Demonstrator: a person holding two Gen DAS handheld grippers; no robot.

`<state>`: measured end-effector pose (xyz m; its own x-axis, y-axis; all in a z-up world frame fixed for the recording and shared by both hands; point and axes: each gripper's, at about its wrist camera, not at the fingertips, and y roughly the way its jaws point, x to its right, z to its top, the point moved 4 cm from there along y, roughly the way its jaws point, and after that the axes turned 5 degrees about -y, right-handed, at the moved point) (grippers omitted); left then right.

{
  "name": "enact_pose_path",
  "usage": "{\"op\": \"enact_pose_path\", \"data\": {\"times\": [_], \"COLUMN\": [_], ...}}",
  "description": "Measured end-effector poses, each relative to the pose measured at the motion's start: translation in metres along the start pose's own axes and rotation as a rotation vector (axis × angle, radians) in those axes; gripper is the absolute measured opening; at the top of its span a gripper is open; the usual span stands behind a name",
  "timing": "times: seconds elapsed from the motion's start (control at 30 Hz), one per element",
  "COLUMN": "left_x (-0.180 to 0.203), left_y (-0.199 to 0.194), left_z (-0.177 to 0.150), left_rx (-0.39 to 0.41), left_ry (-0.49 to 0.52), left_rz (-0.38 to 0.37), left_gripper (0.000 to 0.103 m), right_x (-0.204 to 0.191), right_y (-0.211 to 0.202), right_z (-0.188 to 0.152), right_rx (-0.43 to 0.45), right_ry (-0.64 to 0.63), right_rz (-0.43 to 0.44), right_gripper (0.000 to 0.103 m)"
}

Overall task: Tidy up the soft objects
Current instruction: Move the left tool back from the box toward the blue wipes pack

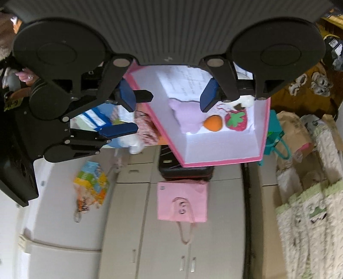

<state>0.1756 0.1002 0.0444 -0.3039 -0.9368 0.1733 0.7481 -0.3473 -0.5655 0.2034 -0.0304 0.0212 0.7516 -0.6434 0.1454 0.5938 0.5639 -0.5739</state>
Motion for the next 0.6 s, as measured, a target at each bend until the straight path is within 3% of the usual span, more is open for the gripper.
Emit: {"op": "enact_pose_path", "data": {"times": [0.2,0.37,0.6], "left_x": [0.022,0.039,0.067], "left_y": [-0.021,-0.035,-0.041], "left_z": [-0.005,-0.012,-0.025], "left_rx": [0.006,-0.029,-0.031], "left_ry": [0.054,0.071,0.13], "left_rz": [-0.004,-0.053,-0.043], "left_gripper": [0.066,0.068,0.07], "right_x": [-0.007,-0.007,0.004], "right_y": [-0.04,-0.071,-0.105], "right_z": [-0.011,-0.028,-0.055], "right_rx": [0.018,0.026,0.072], "right_ry": [-0.001,0.019,0.091], "right_rz": [-0.016,-0.019,-0.046], "right_gripper": [0.061,0.066,0.072]}}
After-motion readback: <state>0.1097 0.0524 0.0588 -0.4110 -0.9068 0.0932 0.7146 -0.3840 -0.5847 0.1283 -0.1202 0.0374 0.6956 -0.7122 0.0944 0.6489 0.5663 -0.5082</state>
